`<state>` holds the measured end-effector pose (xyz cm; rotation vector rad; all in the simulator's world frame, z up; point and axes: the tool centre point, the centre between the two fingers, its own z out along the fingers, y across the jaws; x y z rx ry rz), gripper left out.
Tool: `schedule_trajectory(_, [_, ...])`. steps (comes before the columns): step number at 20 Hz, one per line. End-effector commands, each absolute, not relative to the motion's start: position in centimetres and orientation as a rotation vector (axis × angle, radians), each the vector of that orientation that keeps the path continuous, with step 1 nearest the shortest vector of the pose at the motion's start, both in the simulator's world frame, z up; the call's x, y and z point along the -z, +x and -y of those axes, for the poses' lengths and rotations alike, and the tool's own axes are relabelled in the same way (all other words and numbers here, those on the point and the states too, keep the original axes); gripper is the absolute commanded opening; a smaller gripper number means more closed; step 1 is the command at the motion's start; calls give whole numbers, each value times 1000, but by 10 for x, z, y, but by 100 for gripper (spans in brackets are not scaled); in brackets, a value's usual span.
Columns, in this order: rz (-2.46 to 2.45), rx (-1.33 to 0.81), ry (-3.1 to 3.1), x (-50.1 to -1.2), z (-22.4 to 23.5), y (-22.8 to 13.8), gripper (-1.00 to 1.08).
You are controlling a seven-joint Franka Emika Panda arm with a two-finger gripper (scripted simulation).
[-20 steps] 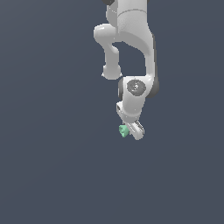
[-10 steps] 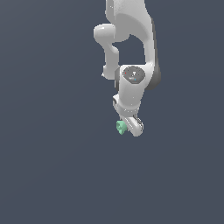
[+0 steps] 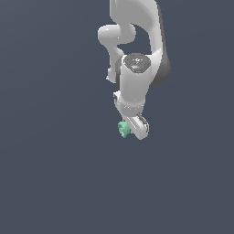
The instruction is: Pick up the object and move it to a goal position.
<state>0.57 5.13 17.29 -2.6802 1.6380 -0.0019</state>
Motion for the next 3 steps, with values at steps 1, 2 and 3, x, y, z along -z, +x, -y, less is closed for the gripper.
schedule_trajectory(1, [-1637,0,-2682,-177,-50,7,-100])
schedule_trajectory(2, [-1637,0,-2682,-178,-50,8,-100])
schedule_trajectory(3, [-1637,0,-2682,-178,-50,8,-100])
